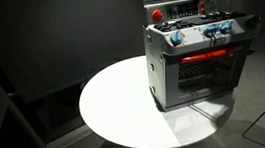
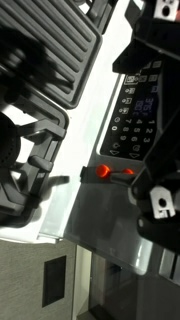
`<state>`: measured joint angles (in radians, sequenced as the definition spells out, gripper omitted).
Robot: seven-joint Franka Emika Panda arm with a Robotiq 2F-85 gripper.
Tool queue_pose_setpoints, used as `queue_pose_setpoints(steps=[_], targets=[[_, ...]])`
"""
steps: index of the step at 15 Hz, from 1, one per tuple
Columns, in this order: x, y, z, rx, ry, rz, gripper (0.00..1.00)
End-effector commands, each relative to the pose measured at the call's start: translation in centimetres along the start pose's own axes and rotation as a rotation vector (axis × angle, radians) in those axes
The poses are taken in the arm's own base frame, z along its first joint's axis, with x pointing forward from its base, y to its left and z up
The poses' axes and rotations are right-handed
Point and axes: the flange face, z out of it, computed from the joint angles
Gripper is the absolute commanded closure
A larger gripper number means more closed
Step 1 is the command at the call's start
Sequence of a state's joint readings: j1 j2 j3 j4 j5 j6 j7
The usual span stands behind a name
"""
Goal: Press the top switch on the stove
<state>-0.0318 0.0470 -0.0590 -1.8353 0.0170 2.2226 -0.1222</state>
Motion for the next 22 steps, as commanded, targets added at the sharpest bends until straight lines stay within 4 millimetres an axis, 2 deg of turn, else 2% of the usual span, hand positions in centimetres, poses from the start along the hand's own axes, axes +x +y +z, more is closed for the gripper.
queue_pose_setpoints(steps=[1,14,22], targets=[[1.0,0.2,0.1,0.025,-0.016,0.015,0.00],[2.4,0.4,1.0,0.036,-0.027,0.016,0.00],[2.9,1.4,1.3,0.030,-0.041,0.021,0.00]])
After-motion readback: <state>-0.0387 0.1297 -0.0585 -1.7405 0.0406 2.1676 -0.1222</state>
